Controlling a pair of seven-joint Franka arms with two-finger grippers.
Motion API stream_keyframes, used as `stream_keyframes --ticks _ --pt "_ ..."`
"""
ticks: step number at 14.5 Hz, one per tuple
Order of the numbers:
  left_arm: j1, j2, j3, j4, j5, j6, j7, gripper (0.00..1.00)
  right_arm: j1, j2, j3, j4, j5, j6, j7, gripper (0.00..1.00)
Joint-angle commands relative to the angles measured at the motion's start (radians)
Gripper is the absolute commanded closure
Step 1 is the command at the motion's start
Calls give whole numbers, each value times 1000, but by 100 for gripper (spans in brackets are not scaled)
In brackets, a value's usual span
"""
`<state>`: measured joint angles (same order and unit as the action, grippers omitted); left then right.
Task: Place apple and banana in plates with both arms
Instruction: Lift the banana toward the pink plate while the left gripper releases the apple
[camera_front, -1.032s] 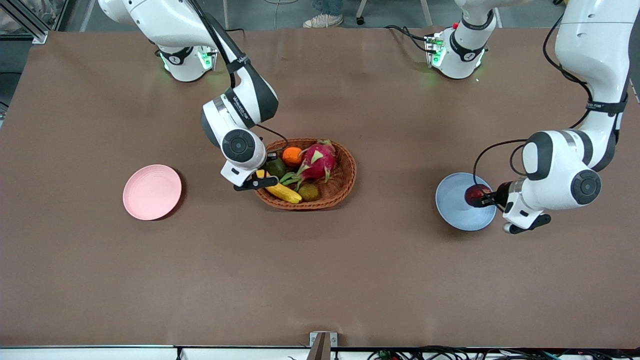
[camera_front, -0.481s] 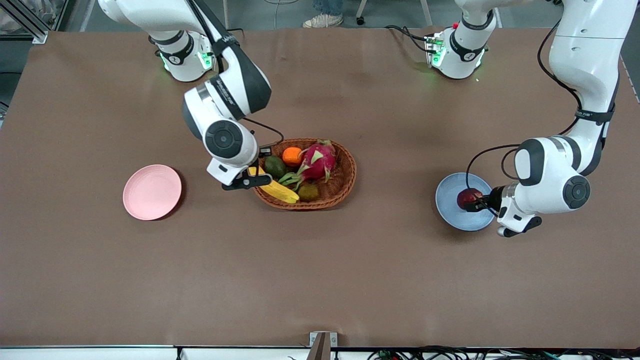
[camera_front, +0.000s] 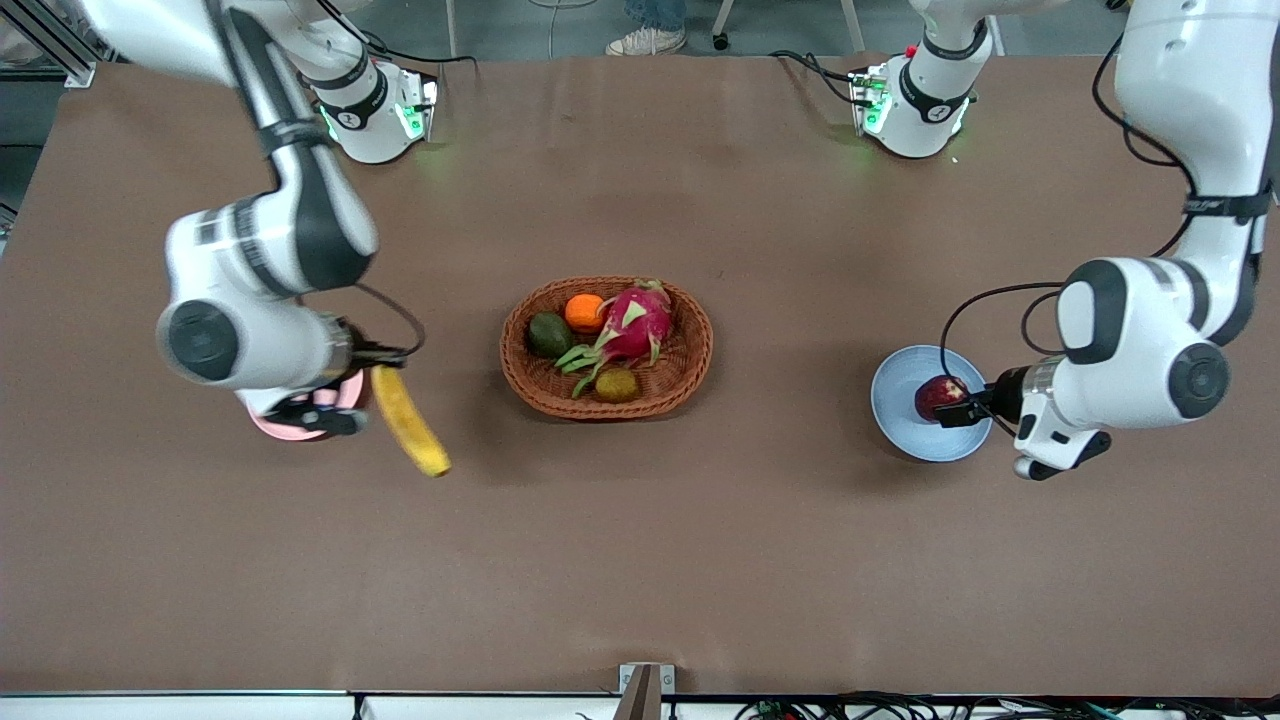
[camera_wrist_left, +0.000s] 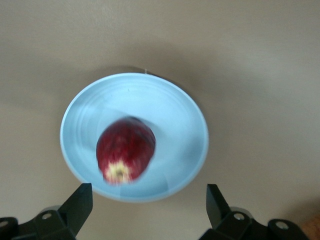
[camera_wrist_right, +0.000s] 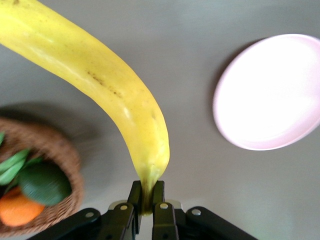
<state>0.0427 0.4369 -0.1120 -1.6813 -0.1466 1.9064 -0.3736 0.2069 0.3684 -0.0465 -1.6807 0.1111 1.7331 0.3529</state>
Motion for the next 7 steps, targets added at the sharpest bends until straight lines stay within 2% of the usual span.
stream_keyframes --ticks 1,3,7 --pt "5 -32 9 132 4 -163 -22 0 -102 -25 20 -65 2 0 -5 96" --pt "9 -96 18 143 9 -181 -13 0 -167 -32 20 -111 2 -6 -87 96" --pt "6 -245 5 160 143 -228 -10 0 -250 -45 20 -177 -42 -4 -193 96"
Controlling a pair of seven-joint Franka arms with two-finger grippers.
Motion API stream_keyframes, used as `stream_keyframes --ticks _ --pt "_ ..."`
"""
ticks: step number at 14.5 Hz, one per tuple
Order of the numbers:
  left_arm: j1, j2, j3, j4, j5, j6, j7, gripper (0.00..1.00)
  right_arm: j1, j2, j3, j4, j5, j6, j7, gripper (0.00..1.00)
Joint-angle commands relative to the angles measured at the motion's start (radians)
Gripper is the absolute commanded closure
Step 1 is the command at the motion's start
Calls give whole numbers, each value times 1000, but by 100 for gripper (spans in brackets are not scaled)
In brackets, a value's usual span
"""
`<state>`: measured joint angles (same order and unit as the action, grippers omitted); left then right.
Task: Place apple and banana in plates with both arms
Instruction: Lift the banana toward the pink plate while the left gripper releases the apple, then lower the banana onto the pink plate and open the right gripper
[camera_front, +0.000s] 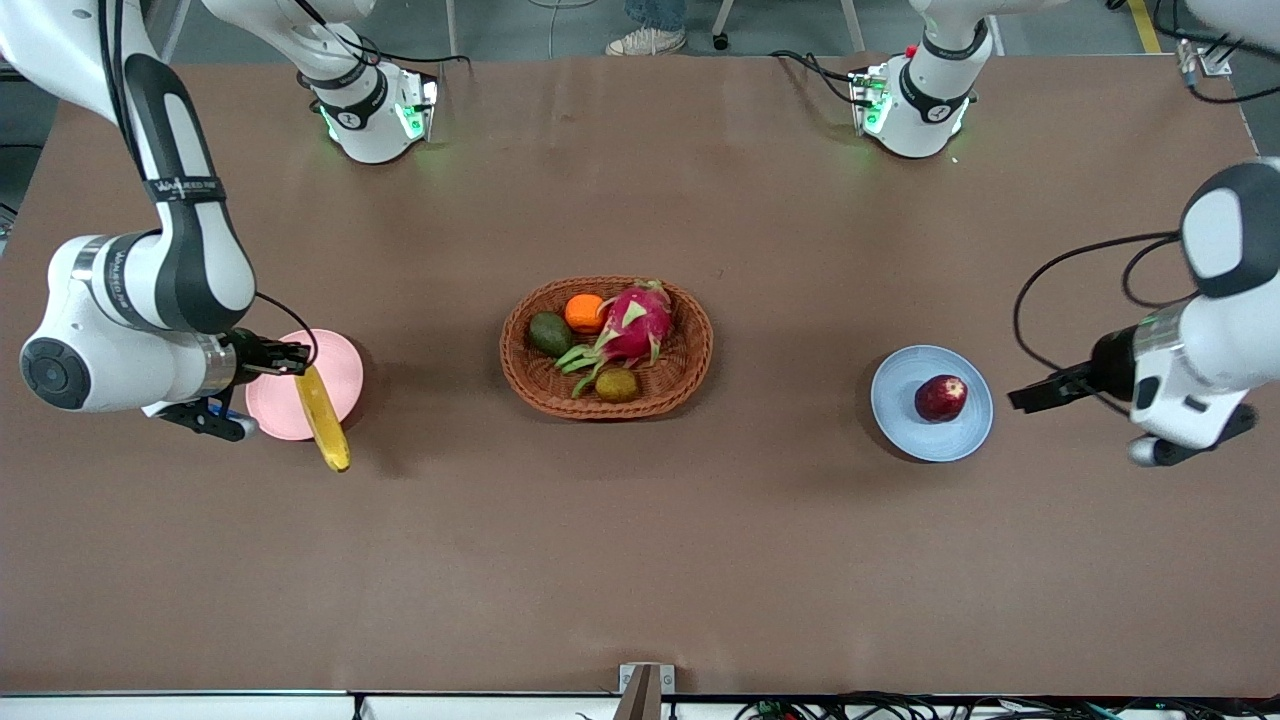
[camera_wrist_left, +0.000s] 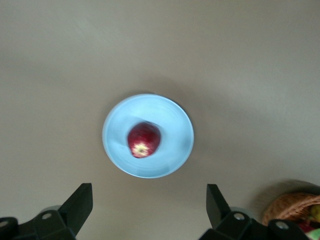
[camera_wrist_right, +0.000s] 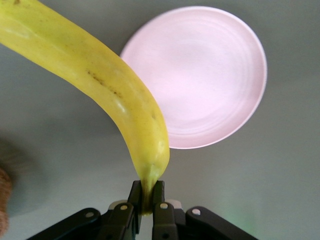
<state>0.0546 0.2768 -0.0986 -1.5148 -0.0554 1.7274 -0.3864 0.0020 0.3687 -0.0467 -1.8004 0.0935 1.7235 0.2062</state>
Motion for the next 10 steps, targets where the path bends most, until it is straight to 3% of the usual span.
stream_keyframes --ticks 1,4,6,10 --pt "-5 -109 -9 2 55 -60 6 0 -63 -45 21 -74 -26 5 -60 95" --pt "-7 -139 -12 57 55 -104 87 0 -83 -74 19 -134 -31 5 -76 93" --pt "-12 -154 -12 85 57 -202 107 0 -94 -82 21 -161 -57 16 -77 92" --pt "-13 -220 3 71 55 -244 213 0 -103 -68 21 -183 -72 44 -90 90"
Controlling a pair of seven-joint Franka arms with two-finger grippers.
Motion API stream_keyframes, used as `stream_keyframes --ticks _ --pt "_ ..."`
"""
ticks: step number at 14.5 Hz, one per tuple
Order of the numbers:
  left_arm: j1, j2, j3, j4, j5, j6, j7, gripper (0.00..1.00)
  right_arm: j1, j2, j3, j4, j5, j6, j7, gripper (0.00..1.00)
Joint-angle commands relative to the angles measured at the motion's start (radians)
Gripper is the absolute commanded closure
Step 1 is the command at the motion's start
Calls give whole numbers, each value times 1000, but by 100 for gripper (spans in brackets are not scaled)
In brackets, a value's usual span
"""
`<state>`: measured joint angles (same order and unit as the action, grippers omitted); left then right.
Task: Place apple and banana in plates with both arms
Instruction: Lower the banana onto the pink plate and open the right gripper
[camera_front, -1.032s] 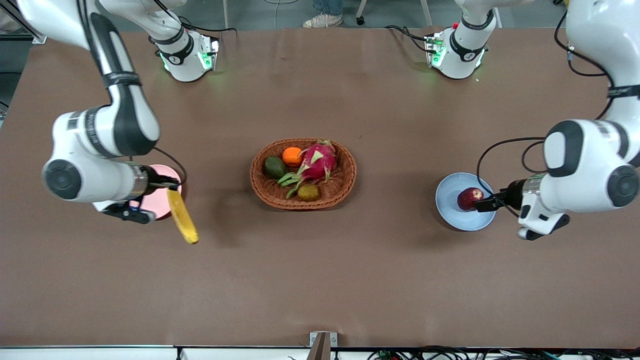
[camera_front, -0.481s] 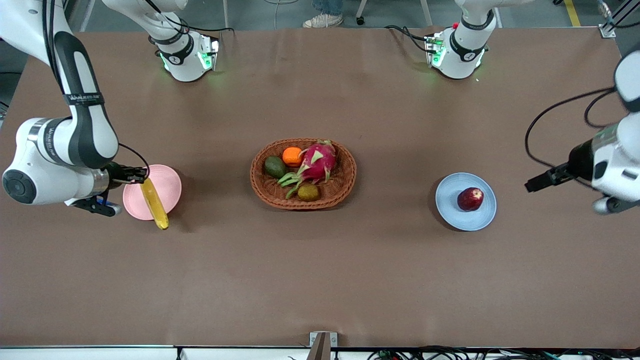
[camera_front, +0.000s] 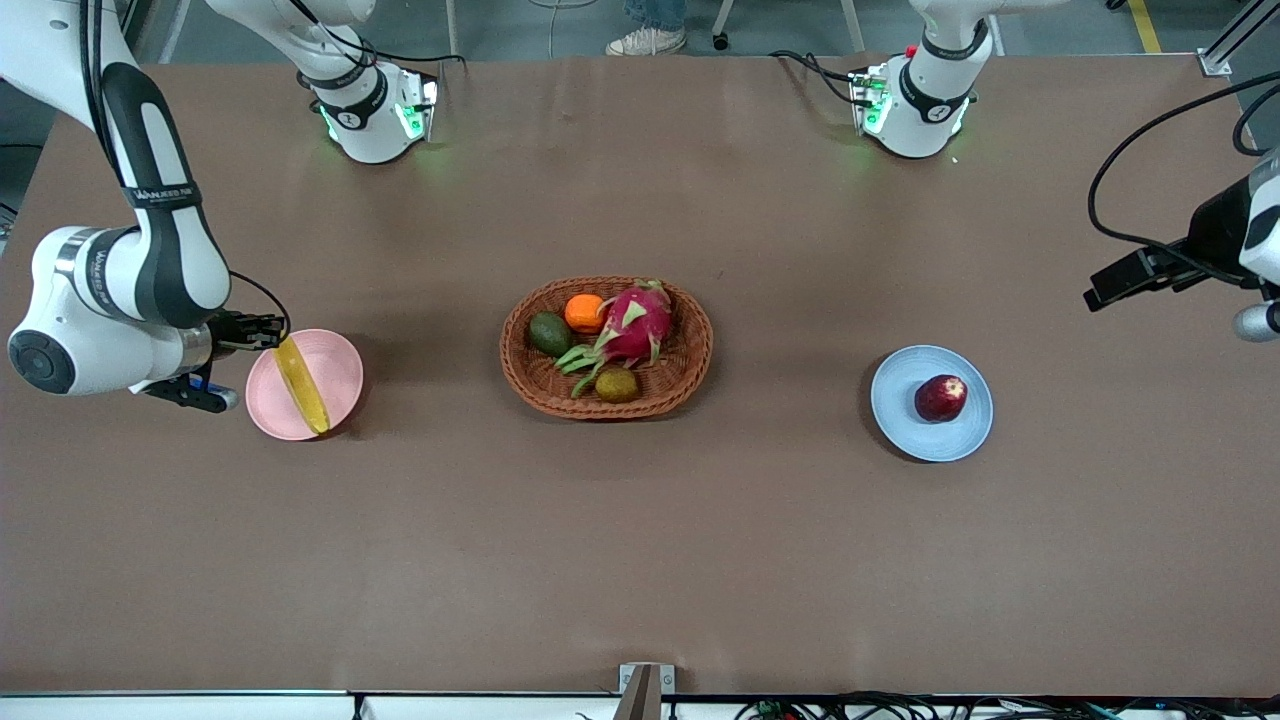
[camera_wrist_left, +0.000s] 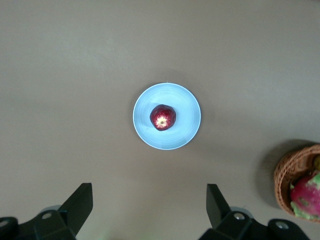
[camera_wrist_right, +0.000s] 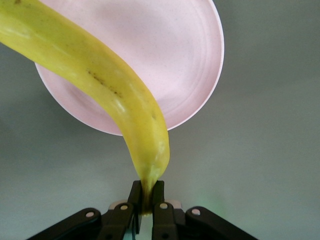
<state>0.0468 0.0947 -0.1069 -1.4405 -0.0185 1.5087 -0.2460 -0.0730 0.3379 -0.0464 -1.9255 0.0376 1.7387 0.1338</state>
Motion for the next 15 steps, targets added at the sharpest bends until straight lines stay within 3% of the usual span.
stream_keyframes --ticks 1,2,3,4,5,7,12,15 --pt "-8 -62 12 -30 17 -30 99 0 -36 -36 20 -81 -16 57 -19 90" --pt "-19 -93 12 -69 18 -28 100 0 -40 -36 20 -108 -16 97 -26 86" --pt "-36 -119 12 -107 18 -28 100 0 -44 -36 20 -122 -15 128 -33 67" --pt "-41 -142 10 -139 18 -25 100 0 -48 -34 20 -119 -15 133 -31 40" --pt "-41 -162 7 -167 18 -18 100 0 -50 -36 20 -112 -15 125 -31 0" --pt "-39 -182 -4 -189 18 -15 99 0 -41 -55 25 -75 -15 87 -30 0" --pt "-38 -173 -22 -187 18 -15 102 0 -25 -65 31 333 -9 -201 -30 0" --pt "-41 -168 -30 -183 18 -15 102 0 -2 -72 34 494 -1 -257 -22 0"
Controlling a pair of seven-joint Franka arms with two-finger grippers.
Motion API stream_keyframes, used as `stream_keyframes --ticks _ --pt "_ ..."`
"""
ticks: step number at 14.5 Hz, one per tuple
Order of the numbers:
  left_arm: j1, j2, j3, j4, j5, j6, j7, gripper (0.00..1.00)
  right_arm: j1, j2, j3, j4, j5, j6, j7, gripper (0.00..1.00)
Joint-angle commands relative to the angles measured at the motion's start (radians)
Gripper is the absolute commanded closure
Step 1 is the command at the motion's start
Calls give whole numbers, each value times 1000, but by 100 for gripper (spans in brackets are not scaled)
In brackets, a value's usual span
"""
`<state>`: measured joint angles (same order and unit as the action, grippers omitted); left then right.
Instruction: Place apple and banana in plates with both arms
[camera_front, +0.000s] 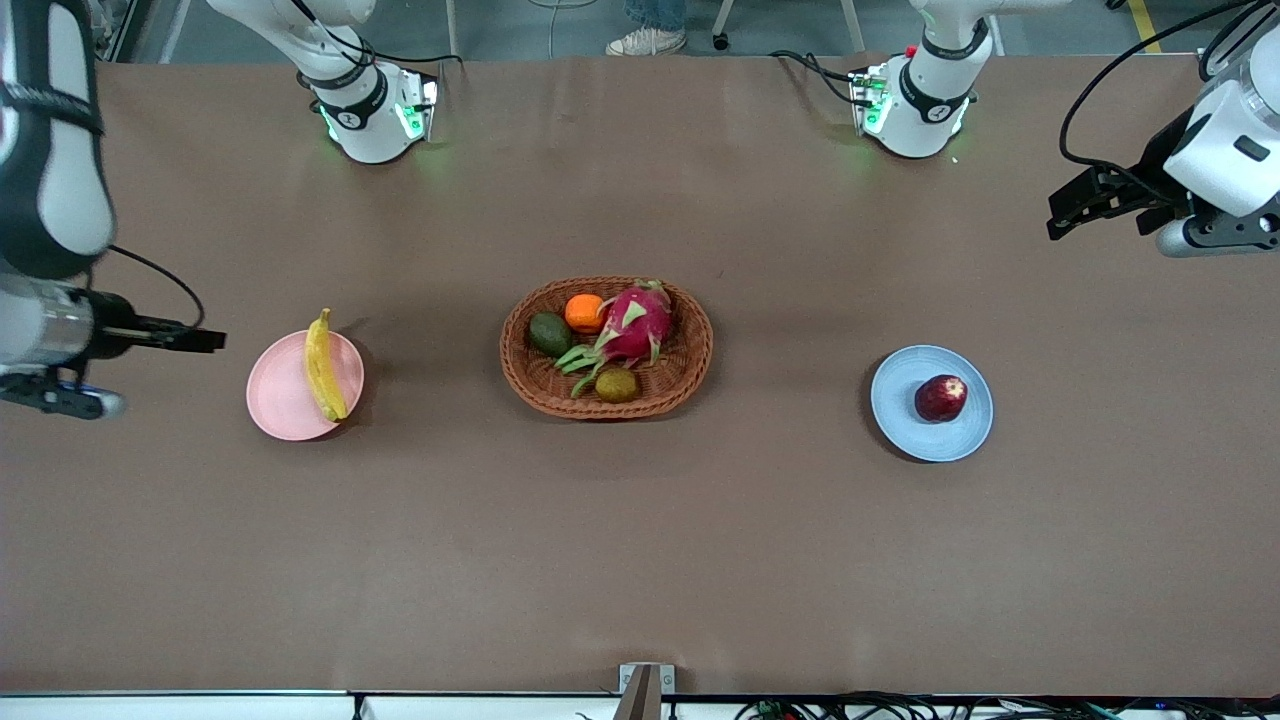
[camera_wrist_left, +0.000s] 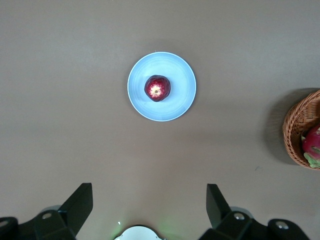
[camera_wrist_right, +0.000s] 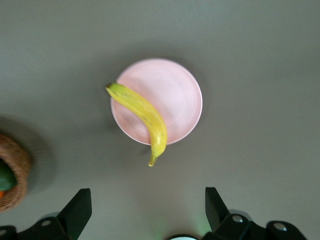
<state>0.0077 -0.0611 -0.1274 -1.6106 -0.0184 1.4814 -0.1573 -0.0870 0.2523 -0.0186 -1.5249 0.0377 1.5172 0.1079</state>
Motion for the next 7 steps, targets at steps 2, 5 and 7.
stream_keyframes --ticks 2,5,7 --pt "-2 -3 -9 -9 20 16 13 0 19 1 6 168 -2 -45 -8 0" --pt "0 -5 -11 -8 20 16 13 0 19 2 2 268 -15 -45 -95 0" --pt "0 -9 -12 -3 18 10 13 0 16 -11 -3 272 -18 -42 -172 0"
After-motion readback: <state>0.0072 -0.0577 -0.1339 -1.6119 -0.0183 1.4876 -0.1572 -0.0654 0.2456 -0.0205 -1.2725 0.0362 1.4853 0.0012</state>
